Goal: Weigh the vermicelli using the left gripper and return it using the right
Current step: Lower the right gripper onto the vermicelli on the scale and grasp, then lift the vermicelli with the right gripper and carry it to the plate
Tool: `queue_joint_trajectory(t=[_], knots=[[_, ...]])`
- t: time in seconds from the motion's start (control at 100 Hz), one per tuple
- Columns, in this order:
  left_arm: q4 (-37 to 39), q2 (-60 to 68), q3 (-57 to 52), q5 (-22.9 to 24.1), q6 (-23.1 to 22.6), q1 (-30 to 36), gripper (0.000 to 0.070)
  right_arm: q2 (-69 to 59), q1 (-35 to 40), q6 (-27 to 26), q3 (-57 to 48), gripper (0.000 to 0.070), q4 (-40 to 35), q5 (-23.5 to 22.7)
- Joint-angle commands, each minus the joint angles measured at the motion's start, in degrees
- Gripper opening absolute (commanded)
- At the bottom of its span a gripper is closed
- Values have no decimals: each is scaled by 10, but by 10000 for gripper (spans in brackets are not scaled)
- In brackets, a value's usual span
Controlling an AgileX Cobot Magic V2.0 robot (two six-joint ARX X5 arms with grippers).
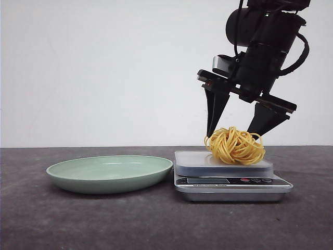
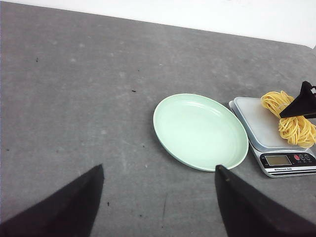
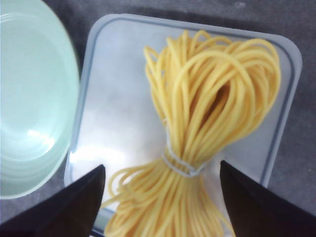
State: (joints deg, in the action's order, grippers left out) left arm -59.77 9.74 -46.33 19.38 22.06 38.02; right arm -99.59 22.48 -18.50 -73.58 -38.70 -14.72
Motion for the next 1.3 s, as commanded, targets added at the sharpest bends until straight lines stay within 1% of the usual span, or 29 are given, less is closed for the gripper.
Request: queue_joint_trajectory(t=[0.0,0.07,0.1,0.14,0.15,0.28,0.42,0.55,0.72,0.87,0.97,1.08,1.19,1.29], knots=[[6,0,-8,0,1,4,418,-15,3,-5,-14,283,6,2],[6,0,-8,0,1,4,418,-15,3,-4,-14,183,6,2],[6,0,-8,0,1,4,418,-16,3,-3,-14,118,6,3],[6,0,-8,0,1,4,418,-16,3,-2,-14,8,6,2],[6,0,-8,0,1,4,418,-16,3,-2,-14,0,7,2],[6,0,-8,-2,1,4,418,-16,3,-2,-14,0,5,3],[6,0,-8,-2,1,4,418,-14,3,1,-15,0,0,17],[6,0,-8,-2,1,4,418,-1,7,3,-31,0,0,17],[7,0,-8,-2,1,4,418,30,26,4,-78,0,-2,-20],[9,0,-8,-2,1,4,418,35,66,-20,-132,0,3,-59],[8,0,-8,-2,1,4,418,35,96,-44,-153,0,39,-88],[5,0,-8,-4,1,4,418,34,127,-91,-154,0,108,-108],[5,0,-8,-4,1,4,418,26,147,-117,-154,0,162,-108],[6,0,-8,-4,1,4,418,10,156,-138,-154,0,183,-107]])
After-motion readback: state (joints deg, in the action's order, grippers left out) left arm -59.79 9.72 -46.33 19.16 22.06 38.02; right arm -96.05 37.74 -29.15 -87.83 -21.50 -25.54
